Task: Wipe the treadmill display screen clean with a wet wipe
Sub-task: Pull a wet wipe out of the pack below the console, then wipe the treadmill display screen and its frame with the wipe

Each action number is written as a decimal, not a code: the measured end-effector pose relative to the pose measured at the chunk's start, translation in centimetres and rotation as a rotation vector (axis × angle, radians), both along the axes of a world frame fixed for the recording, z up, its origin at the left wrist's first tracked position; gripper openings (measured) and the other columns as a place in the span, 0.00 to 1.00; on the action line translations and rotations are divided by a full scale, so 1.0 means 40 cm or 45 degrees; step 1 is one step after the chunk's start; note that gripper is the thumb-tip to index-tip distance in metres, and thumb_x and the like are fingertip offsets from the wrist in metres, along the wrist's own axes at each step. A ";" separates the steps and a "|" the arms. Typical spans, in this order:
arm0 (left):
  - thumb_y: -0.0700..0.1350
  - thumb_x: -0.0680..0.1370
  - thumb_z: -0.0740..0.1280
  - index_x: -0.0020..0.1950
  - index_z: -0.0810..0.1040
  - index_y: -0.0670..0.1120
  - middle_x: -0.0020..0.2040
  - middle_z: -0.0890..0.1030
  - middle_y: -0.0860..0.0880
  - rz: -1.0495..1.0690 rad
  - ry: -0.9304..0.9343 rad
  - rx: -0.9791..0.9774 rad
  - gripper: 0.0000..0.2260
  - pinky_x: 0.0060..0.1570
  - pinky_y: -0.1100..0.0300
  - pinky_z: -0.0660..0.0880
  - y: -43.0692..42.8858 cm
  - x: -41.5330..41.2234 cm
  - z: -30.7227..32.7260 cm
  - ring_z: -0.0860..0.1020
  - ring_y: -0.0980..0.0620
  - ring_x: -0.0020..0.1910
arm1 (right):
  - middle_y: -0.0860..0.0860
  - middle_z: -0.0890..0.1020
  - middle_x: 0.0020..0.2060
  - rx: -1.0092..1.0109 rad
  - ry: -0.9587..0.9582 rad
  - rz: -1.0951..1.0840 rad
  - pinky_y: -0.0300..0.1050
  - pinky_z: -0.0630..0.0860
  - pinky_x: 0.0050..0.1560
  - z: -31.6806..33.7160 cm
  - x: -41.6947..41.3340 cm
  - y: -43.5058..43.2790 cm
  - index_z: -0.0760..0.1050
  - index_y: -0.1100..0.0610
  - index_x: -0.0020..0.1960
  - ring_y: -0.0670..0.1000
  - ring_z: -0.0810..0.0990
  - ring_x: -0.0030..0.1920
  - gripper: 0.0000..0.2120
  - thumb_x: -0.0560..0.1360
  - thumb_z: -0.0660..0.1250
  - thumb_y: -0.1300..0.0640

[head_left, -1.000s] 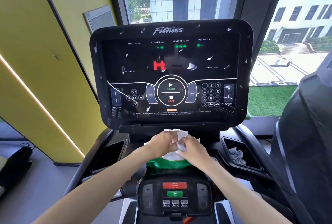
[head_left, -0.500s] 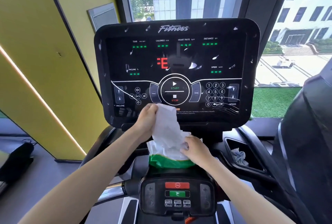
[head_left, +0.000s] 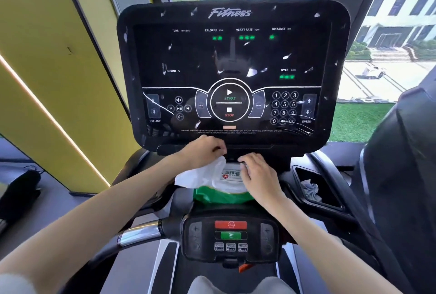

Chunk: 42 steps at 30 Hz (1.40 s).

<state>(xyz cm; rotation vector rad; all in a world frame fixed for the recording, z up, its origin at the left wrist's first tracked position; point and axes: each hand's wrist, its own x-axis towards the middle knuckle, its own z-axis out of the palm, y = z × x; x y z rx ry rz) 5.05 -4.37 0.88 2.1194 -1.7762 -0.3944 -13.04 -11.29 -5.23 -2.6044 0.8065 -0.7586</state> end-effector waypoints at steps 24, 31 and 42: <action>0.42 0.78 0.65 0.53 0.80 0.43 0.45 0.81 0.46 0.229 1.029 -0.270 0.07 0.40 0.66 0.73 0.008 0.037 0.118 0.78 0.57 0.42 | 0.49 0.82 0.51 1.652 0.043 0.505 0.44 0.76 0.48 0.123 0.099 -0.025 0.74 0.53 0.60 0.49 0.79 0.48 0.21 0.69 0.73 0.50; 0.44 0.80 0.63 0.55 0.79 0.45 0.46 0.83 0.46 0.225 1.001 -0.334 0.08 0.37 0.58 0.78 -0.010 0.067 0.216 0.81 0.51 0.43 | 0.54 0.79 0.39 1.353 -0.446 0.222 0.46 0.70 0.43 0.278 0.129 -0.088 0.78 0.66 0.46 0.51 0.76 0.41 0.12 0.75 0.67 0.56; 0.56 0.81 0.54 0.57 0.78 0.41 0.47 0.83 0.43 0.403 2.127 -0.765 0.22 0.44 0.55 0.79 0.028 0.141 0.351 0.82 0.47 0.45 | 0.52 0.84 0.44 1.694 -0.676 0.399 0.41 0.78 0.37 0.418 0.171 -0.093 0.79 0.61 0.55 0.50 0.83 0.43 0.13 0.79 0.60 0.56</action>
